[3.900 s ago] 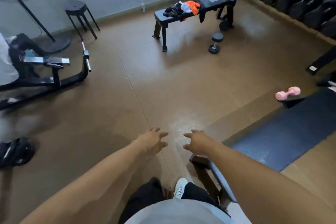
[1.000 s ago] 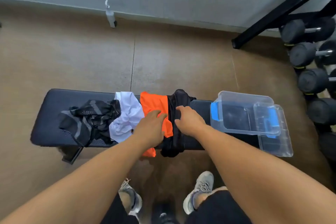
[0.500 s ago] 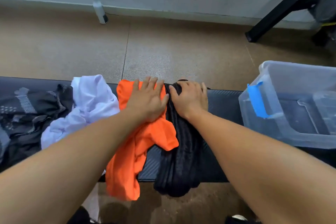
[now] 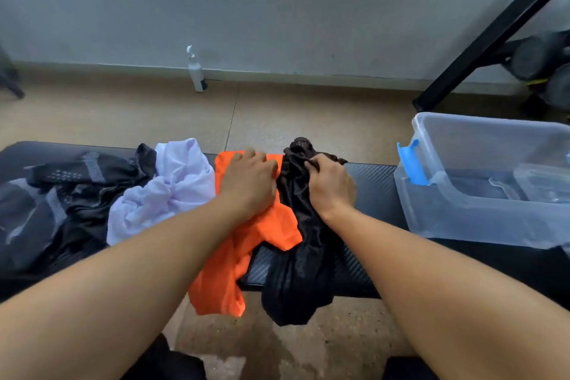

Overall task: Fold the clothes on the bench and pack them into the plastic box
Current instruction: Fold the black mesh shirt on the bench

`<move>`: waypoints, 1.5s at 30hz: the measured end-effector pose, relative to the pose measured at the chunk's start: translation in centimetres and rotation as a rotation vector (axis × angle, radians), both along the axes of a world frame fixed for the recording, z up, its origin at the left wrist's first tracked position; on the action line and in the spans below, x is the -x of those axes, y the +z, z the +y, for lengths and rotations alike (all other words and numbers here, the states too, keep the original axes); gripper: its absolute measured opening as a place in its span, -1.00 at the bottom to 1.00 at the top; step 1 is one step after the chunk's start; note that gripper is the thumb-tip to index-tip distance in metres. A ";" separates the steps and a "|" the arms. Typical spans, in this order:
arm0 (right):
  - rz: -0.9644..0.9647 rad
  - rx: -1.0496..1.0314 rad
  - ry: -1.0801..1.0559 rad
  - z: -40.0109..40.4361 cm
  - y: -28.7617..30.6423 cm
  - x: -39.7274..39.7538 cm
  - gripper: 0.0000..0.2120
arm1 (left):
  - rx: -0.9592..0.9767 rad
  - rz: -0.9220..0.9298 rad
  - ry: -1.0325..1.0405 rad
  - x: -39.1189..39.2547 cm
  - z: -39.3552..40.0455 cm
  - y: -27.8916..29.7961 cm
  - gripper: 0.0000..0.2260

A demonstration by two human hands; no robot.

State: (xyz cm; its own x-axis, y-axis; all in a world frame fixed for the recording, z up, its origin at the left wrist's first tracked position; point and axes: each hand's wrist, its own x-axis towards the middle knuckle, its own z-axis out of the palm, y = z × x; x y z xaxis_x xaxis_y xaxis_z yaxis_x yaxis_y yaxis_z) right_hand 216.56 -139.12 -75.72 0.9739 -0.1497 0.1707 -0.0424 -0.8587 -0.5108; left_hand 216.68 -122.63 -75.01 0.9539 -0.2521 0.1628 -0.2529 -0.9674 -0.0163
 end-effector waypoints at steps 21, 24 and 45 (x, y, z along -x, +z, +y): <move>-0.095 -0.422 0.296 -1.3 9.2 8.7 -0.71 | 1.662 0.390 0.036 5.5 -1.7 8.6 -0.85; -0.108 -0.265 0.377 -1.5 10.7 6.5 -0.51 | 1.642 0.382 -0.112 5.7 -0.9 9.8 -0.85; 0.335 -0.127 0.763 -4.3 11.1 5.5 -0.78 | 0.911 -0.163 0.032 3.2 3.4 8.4 -0.92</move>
